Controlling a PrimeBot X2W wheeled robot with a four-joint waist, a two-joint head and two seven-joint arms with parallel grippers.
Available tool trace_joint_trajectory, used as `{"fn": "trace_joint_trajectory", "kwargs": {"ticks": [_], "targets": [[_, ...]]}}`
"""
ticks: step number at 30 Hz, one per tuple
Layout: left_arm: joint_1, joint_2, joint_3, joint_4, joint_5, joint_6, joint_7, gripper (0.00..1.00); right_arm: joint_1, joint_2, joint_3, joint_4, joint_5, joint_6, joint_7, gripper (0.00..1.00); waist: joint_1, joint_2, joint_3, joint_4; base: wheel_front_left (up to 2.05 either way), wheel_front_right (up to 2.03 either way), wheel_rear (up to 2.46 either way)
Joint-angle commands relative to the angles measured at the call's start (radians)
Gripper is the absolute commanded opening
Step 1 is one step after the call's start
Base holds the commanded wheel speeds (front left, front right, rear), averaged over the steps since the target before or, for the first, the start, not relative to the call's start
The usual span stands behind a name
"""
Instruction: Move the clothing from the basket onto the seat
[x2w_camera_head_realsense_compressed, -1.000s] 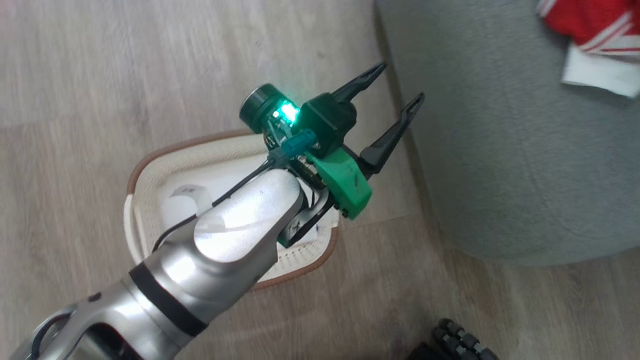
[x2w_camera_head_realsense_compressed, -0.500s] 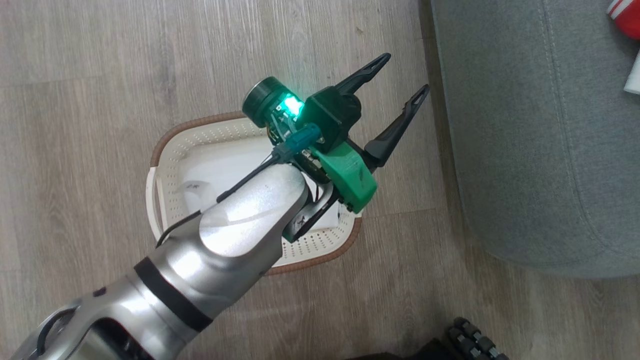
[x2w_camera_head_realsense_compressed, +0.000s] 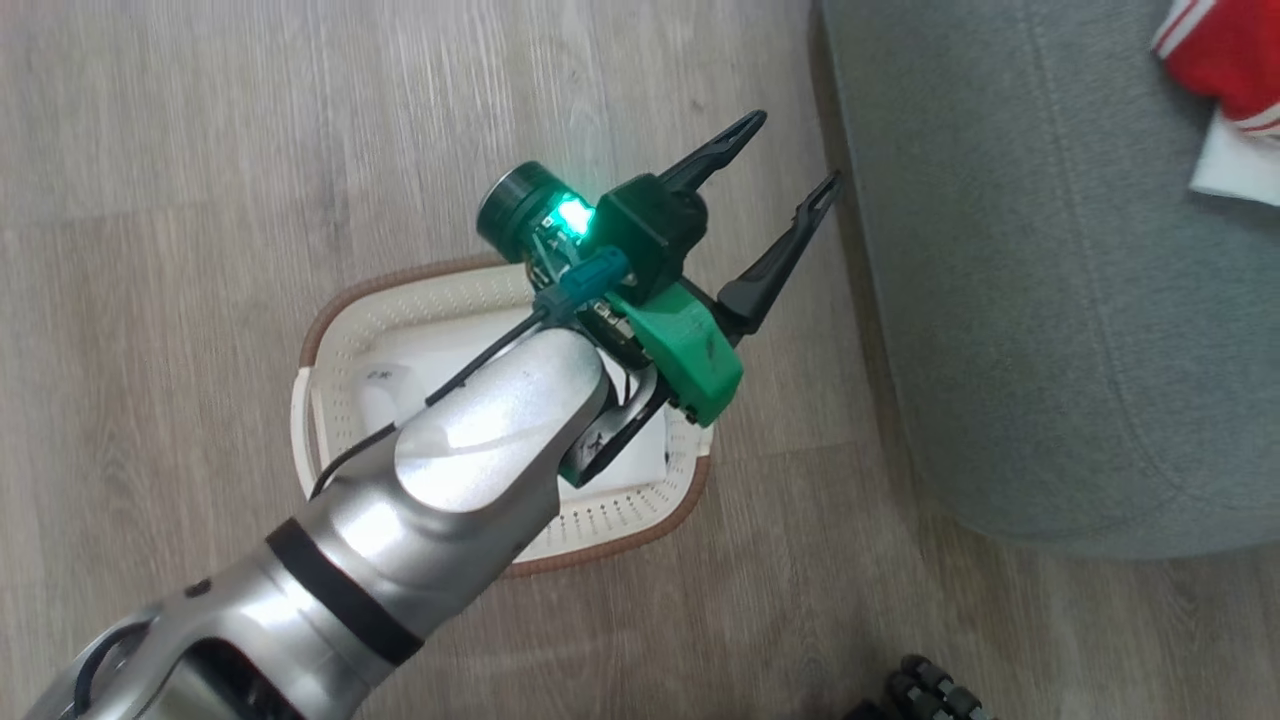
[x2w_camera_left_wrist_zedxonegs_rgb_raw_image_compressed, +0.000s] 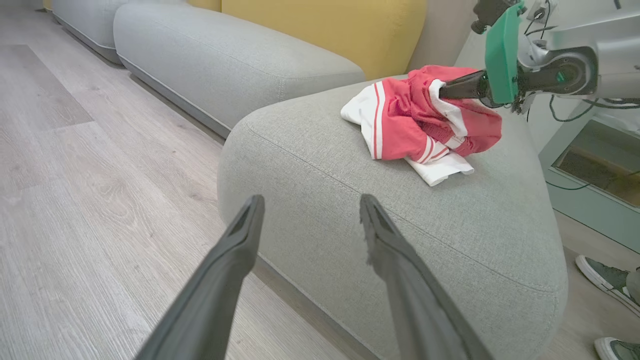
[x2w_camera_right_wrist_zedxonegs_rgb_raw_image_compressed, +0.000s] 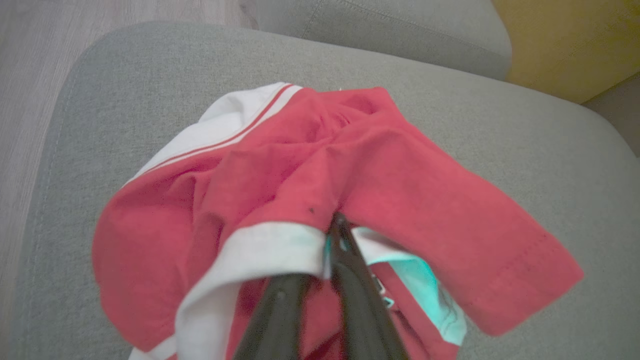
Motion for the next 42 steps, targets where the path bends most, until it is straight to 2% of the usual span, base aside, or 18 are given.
{"fn": "trace_joint_trajectory", "kwargs": {"ticks": [1, 7, 12, 19, 26, 31, 36, 39, 42], "targets": [[0.000, 0.009, 0.033, -0.022, -0.010, 0.000, -0.013, 1.00, 0.023, -0.038, 0.038, -0.024, 0.032, 0.000, 0.028, 1.00, -0.0001, 0.0000, -0.031, -0.015, 0.00, 0.00, 0.00], [0.046, 0.035, 0.044, -0.020, -0.032, -0.003, -0.018, 1.00, 0.050, -0.027, 0.149, -0.045, 0.088, 0.000, 0.112, 1.00, -0.0001, 0.0000, -0.118, -0.058, 0.00, 0.00, 0.00], [0.093, 0.068, 0.059, -0.039, -0.052, 0.004, -0.021, 1.00, 0.069, -0.046, 0.240, -0.107, 0.129, 0.000, 0.105, 1.00, -0.0001, 0.0000, -0.195, -0.089, 0.00, 0.00, 0.00], [0.151, 0.107, 0.085, -0.082, -0.073, 0.025, -0.025, 1.00, 0.070, -0.082, 0.308, -0.183, 0.174, 0.000, -0.004, 1.00, -0.0001, 0.0000, -0.278, -0.105, 0.00, 0.00, 0.00], [0.234, 0.154, 0.123, -0.151, -0.091, 0.062, -0.027, 1.00, 0.098, -0.122, 0.334, -0.246, 0.233, 0.000, -0.145, 1.00, -0.0001, 0.0000, -0.372, -0.083, 0.00, 0.00, 0.00], [0.307, 0.198, 0.155, -0.204, -0.108, 0.088, -0.028, 1.00, 0.145, -0.148, 0.324, -0.302, 0.267, 0.000, -0.220, 1.00, -0.0001, 0.0000, -0.438, -0.050, 0.00, 0.00, 0.00], [0.378, 0.234, 0.180, -0.247, -0.126, 0.109, -0.029, 1.00, 0.230, -0.166, 0.266, -0.367, 0.309, 0.000, -0.262, 1.00, -0.0001, 0.0000, -0.491, -0.008, 0.00, 0.00, 0.00], [0.416, 0.254, 0.202, -0.269, -0.134, 0.127, -0.029, 1.00, 0.300, -0.166, 0.204, -0.411, 0.323, 0.000, -0.277, 1.00, -0.0001, 0.0000, -0.512, 0.019, 0.00, 0.00, 0.00], [0.462, 0.280, 0.246, -0.306, -0.132, 0.154, -0.029, 1.00, 0.419, -0.154, 0.076, -0.485, 0.310, 0.000, -0.282, 1.00, -0.0001, 0.0000, -0.524, 0.056, 0.00, 0.00, 0.00]]}}
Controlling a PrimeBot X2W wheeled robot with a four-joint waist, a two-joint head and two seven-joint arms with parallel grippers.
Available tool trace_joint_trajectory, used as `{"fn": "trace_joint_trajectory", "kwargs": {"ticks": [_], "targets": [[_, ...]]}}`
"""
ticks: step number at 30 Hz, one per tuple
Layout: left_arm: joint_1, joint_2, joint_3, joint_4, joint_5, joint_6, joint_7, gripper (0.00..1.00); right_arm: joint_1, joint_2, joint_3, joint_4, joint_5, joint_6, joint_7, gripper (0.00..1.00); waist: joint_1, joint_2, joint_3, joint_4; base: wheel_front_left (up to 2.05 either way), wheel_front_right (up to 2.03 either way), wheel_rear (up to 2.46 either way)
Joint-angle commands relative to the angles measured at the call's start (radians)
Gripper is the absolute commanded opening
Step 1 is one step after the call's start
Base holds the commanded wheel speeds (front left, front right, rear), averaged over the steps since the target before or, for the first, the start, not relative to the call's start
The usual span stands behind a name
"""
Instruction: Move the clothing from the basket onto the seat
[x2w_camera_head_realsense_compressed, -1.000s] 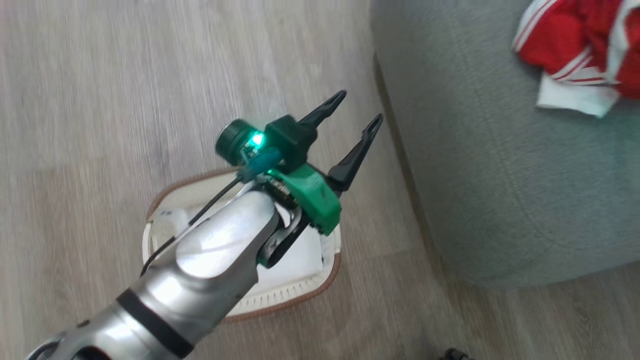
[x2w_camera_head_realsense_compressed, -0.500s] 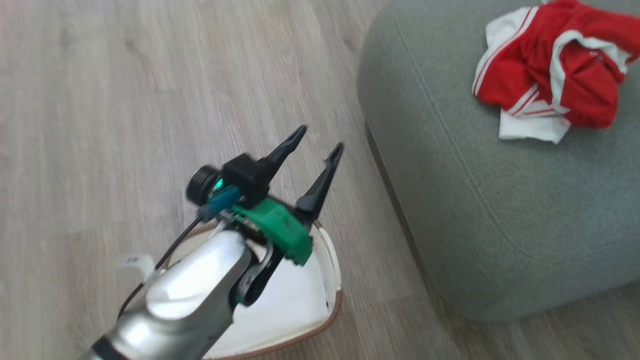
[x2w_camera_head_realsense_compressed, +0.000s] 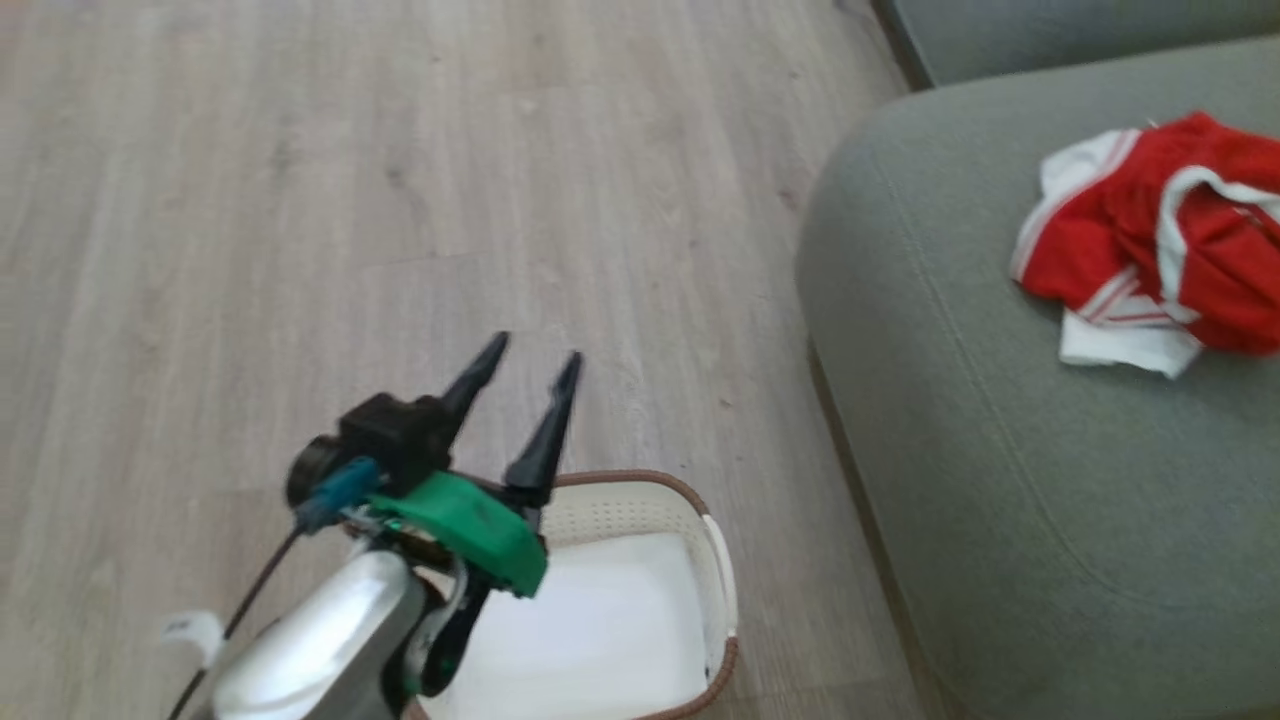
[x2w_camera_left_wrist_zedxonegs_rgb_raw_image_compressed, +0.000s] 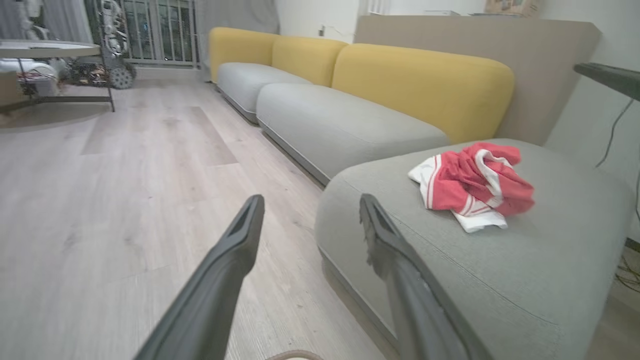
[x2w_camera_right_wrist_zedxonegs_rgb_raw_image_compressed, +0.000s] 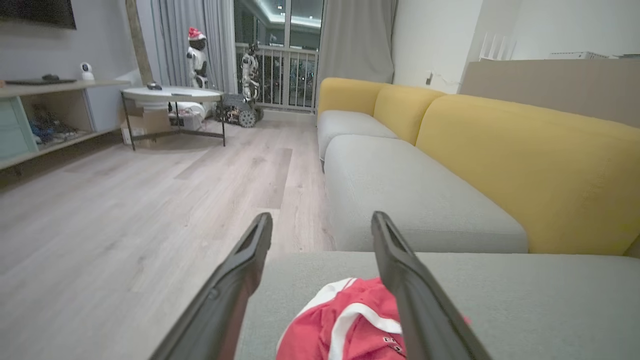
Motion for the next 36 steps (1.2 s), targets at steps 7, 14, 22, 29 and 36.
{"fn": "trace_joint_trajectory", "kwargs": {"ticks": [7, 14, 22, 29, 36], "targets": [[0.056, 0.055, 0.167, -0.096, 0.021, 0.061, -0.012, 1.00, 0.268, 0.088, -0.273, -0.195, -0.139, 0.000, -0.010, 1.00, 0.0001, -0.0001, -0.017, 0.076, 0.00, 0.00, 0.00], [0.188, 0.041, 0.330, -0.153, 0.070, 0.100, -0.012, 1.00, 0.503, 0.287, -0.478, -0.405, -0.331, 0.000, -0.011, 1.00, 0.0001, -0.0001, -0.015, 0.101, 0.00, 0.00, 0.00], [0.313, -0.013, 0.464, -0.192, 0.172, 0.087, -0.013, 1.00, 0.641, 0.446, -0.540, -0.533, -0.413, 0.000, -0.011, 1.00, 0.0001, -0.0001, -0.008, 0.110, 0.00, 0.00, 0.00], [0.376, -0.098, 0.568, -0.196, 0.298, 0.023, -0.013, 1.00, 0.669, 0.518, -0.499, -0.575, -0.456, 0.000, -0.011, 1.00, 0.0001, -0.0001, -0.002, 0.116, 0.00, 0.00, 0.00], [0.389, -0.157, 0.634, -0.148, 0.376, -0.049, -0.013, 1.00, 0.676, 0.542, -0.471, -0.569, -0.486, 0.000, -0.011, 1.00, 0.0001, -0.0001, -0.002, 0.124, 0.00, 0.00, 0.00]]}}
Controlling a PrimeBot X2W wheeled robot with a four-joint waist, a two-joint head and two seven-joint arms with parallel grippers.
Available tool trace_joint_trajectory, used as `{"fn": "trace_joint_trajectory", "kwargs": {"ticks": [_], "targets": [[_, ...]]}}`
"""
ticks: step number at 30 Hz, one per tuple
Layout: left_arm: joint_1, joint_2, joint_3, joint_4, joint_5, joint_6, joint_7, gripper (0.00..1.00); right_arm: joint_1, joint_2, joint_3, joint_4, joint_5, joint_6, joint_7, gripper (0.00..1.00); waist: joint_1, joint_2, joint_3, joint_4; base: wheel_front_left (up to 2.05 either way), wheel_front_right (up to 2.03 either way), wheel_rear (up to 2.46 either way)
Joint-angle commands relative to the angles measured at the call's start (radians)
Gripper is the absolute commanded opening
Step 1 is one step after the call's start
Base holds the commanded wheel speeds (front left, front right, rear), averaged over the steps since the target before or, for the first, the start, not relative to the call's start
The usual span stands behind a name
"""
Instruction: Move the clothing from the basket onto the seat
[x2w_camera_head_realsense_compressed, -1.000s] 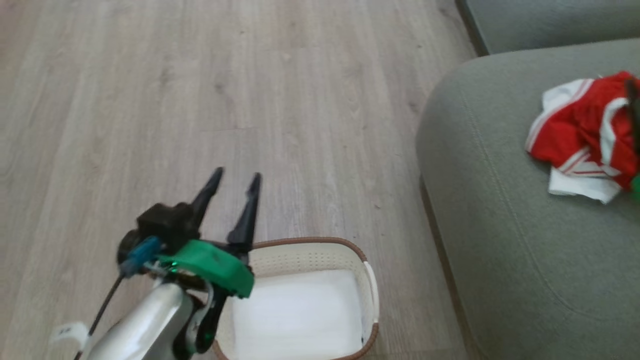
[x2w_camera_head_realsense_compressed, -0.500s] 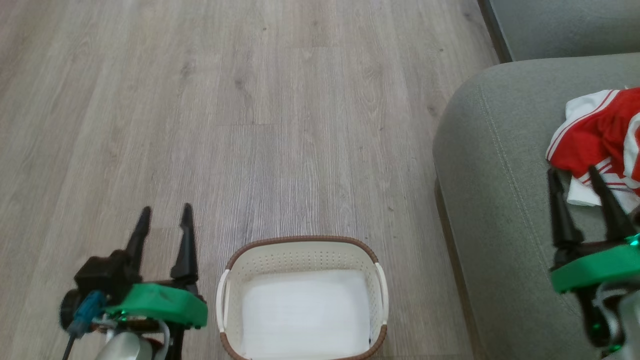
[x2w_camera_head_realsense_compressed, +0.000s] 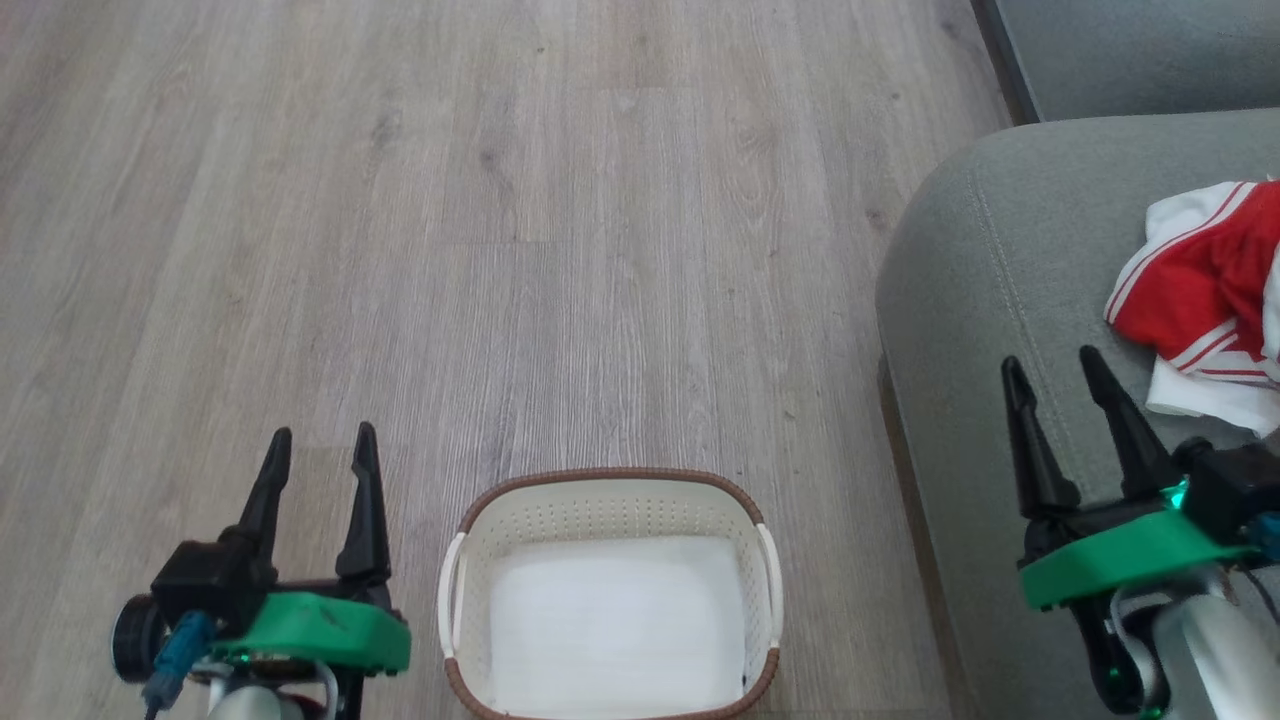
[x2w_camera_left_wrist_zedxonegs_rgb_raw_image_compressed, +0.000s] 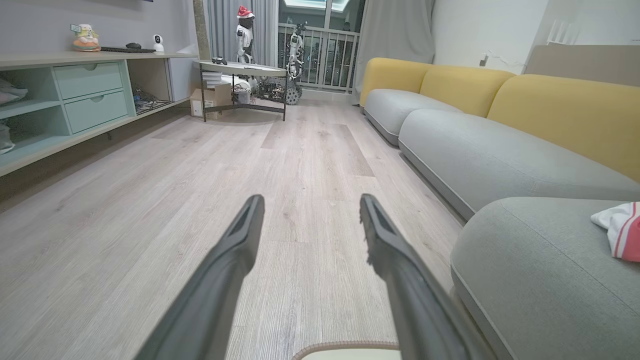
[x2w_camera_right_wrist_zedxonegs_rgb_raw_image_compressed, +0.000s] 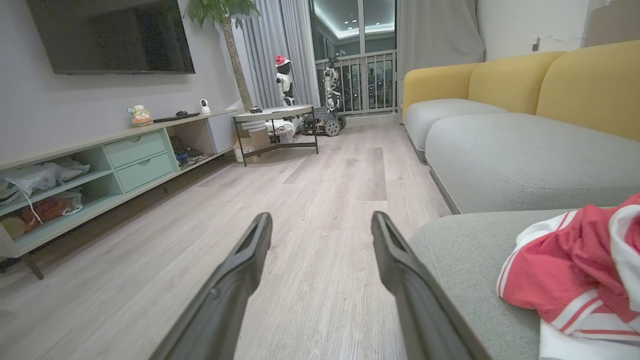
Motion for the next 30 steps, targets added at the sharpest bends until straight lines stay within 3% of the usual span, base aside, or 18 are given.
{"fn": "trace_joint_trajectory", "kwargs": {"ticks": [1, 14, 30], "targets": [[-0.039, -0.003, 0.055, -0.019, 0.017, -0.014, -0.012, 1.00, -0.007, -0.010, 0.025, -0.029, -0.005, 0.000, -0.009, 1.00, 0.0001, 0.0000, -0.001, 0.002, 0.00, 0.00, 0.00], [-0.040, -0.073, 0.133, 0.025, 0.091, -0.103, -0.012, 1.00, 0.010, -0.001, 0.037, -0.020, -0.007, 0.000, -0.009, 1.00, 0.0001, 0.0000, -0.009, 0.000, 0.00, 0.00, 0.00], [-0.037, -0.112, 0.174, 0.042, 0.131, -0.146, -0.012, 1.00, 0.007, 0.000, 0.046, -0.016, 0.003, 0.000, -0.009, 1.00, 0.0001, 0.0000, -0.011, -0.012, 0.00, 0.00, 0.00]]}}
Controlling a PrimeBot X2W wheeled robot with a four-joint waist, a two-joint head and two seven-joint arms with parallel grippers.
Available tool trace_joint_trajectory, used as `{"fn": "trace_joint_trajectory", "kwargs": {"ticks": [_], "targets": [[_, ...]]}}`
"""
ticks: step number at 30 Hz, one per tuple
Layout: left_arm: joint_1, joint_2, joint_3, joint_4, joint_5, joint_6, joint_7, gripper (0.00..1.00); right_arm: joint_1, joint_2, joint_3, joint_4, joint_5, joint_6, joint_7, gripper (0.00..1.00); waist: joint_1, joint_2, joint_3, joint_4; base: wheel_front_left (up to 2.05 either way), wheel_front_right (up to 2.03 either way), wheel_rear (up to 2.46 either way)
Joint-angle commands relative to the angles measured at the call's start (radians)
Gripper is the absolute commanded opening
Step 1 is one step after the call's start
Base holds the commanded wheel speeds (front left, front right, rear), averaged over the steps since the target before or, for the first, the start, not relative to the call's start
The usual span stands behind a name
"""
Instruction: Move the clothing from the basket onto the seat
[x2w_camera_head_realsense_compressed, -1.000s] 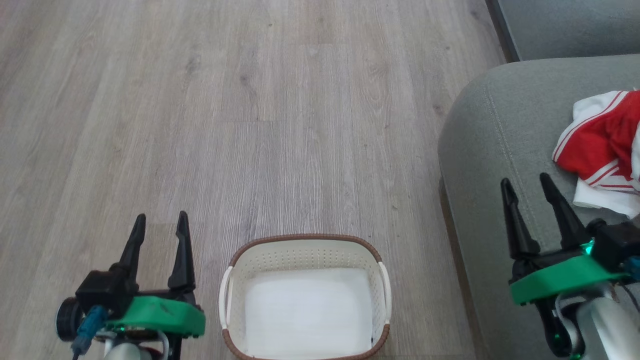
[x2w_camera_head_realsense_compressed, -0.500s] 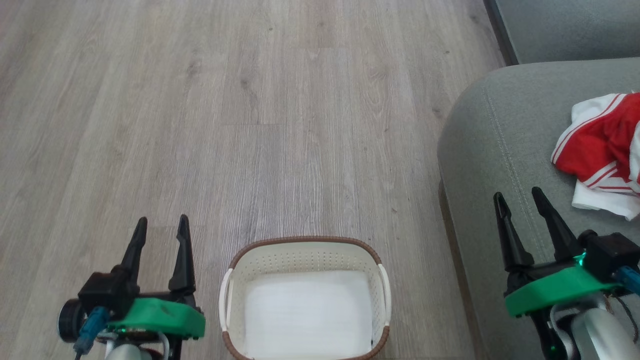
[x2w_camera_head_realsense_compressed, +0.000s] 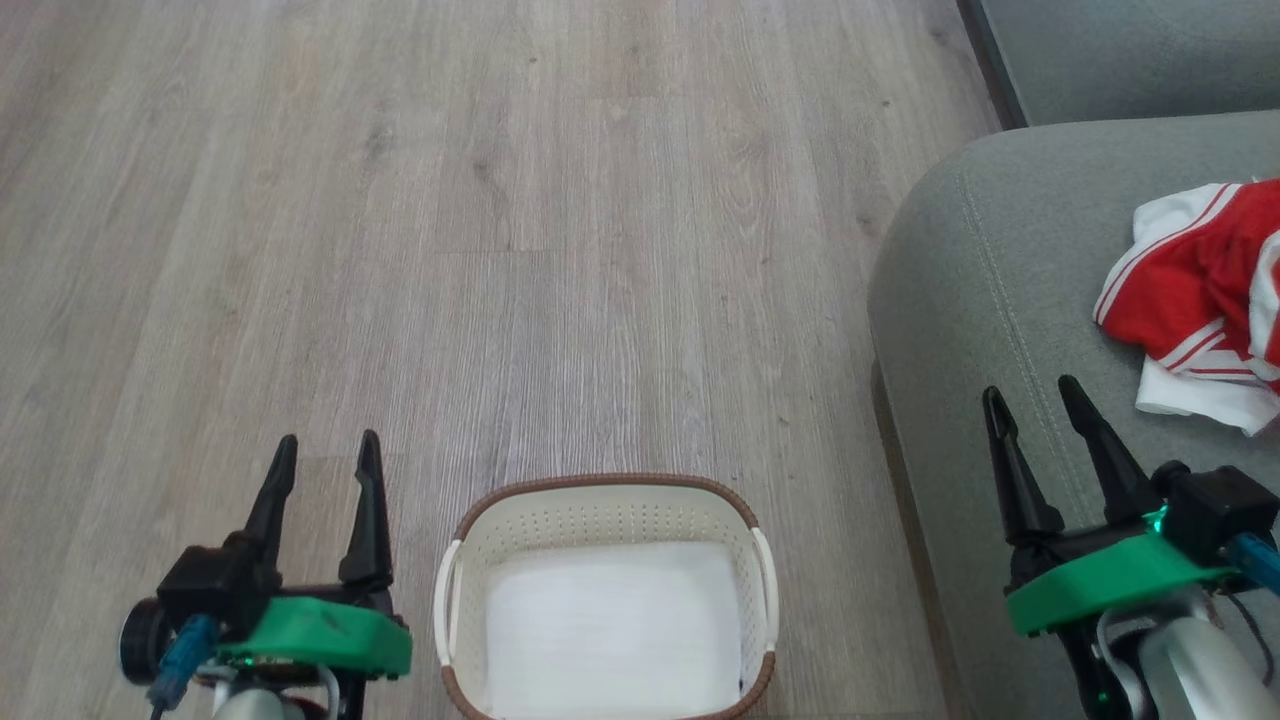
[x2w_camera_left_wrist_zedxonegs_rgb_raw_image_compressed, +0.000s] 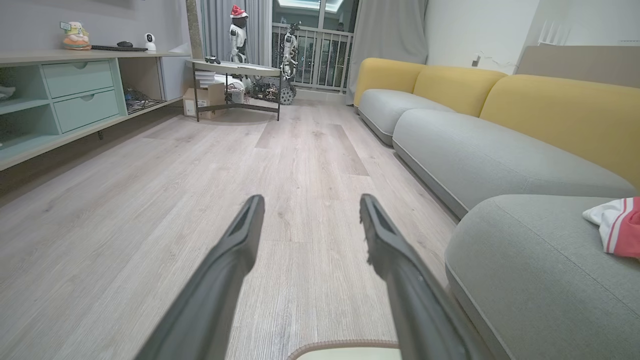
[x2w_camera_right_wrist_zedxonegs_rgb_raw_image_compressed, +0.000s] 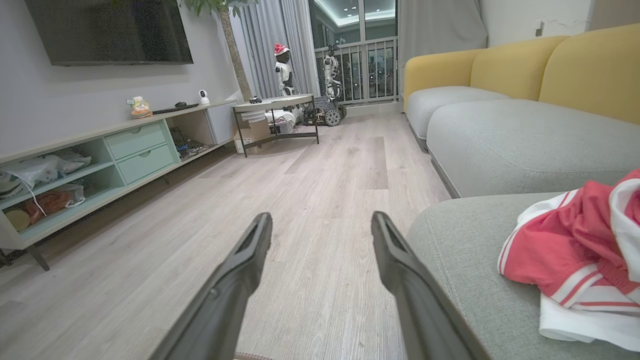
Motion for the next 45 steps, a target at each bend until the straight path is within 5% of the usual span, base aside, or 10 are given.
{"fn": "trace_joint_trajectory", "kwargs": {"ticks": [1, 29, 30, 45], "targets": [[-0.037, 0.001, 0.041, -0.024, 0.013, -0.001, -0.012, 1.00, -0.023, -0.004, 0.018, -0.028, 0.001, 0.000, -0.009, 1.00, 0.0000, -0.0001, 0.000, 0.000, 0.00, 0.00, 0.00], [-0.045, -0.016, 0.064, 0.013, 0.026, -0.033, -0.012, 1.00, -0.020, 0.005, 0.025, -0.026, 0.008, 0.000, -0.009, 1.00, 0.0000, -0.0001, -0.008, -0.007, 0.00, 0.00, 0.00], [-0.001, -0.015, 0.023, 0.045, 0.016, -0.028, 0.000, 0.00, 0.000, 0.009, 0.004, 0.001, 0.002, 0.000, 0.000, 0.00, 0.0000, -0.0001, -0.008, -0.007, 0.00, 0.00, 0.00], [0.007, -0.017, 0.033, 0.110, -0.102, -0.036, 0.034, 0.00, 0.019, 0.028, -0.005, 0.063, 0.107, 0.000, 0.029, 0.00, 0.0000, -0.0001, -0.007, -0.007, 0.00, 0.00, 0.00]]}}
